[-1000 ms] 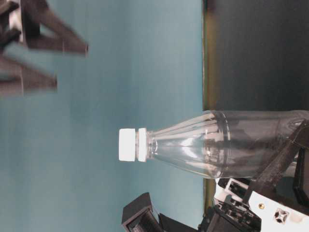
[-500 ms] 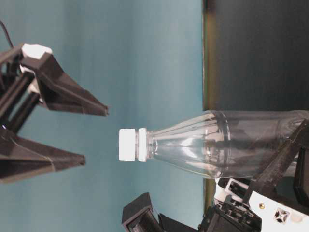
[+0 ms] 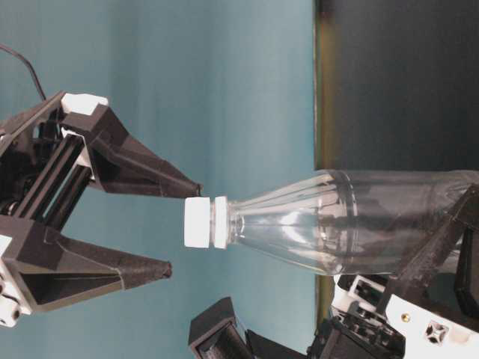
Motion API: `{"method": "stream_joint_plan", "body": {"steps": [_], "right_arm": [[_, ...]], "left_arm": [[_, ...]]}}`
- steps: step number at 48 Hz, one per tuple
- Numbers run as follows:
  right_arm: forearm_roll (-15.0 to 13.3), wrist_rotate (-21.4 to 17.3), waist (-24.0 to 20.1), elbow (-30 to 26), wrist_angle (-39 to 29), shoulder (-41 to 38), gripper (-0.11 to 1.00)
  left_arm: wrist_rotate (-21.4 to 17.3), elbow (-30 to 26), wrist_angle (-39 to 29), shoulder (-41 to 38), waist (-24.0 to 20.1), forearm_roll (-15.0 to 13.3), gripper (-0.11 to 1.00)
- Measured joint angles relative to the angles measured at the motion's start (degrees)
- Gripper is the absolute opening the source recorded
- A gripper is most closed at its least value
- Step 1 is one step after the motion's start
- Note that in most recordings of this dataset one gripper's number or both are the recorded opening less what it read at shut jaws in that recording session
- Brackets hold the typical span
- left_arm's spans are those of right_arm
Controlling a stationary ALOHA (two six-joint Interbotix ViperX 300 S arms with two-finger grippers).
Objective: Open the bottle cap by holding the bottle with the left arm and twisting the cap with the right arm.
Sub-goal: 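Bring the right gripper down over the bottle and grasp the white cap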
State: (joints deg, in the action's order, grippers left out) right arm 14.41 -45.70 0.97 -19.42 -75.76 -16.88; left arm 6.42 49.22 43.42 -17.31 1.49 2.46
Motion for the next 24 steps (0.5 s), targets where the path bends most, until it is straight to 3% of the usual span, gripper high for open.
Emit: {"method": "stream_joint_plan", "body": {"steps": [11,16,20,24], "right_arm": [[-0.44,0.0,0.0,0.09,-1.67,-0.35,0.69],[-0.53,0.53,0.0,0.09,-1.76,-0.53,0.56],[-0.53,1.32,0.0,0.09,-1.76,-0.7,0.39],[-0.53,2.55,0.0,0.09,-1.85,-0.62,0.37]], "left_arm": [[0.09,0.0,0.0,0.0,0.09,0.0,0.88],[0.09,0.0,0.0,-0.09,0.09,0.0,0.88],[0.09,0.0,0.0,0.0,0.09,0.0,0.88],[0.18,0.0,0.0,0.0,0.09,0.0,0.88]]}}
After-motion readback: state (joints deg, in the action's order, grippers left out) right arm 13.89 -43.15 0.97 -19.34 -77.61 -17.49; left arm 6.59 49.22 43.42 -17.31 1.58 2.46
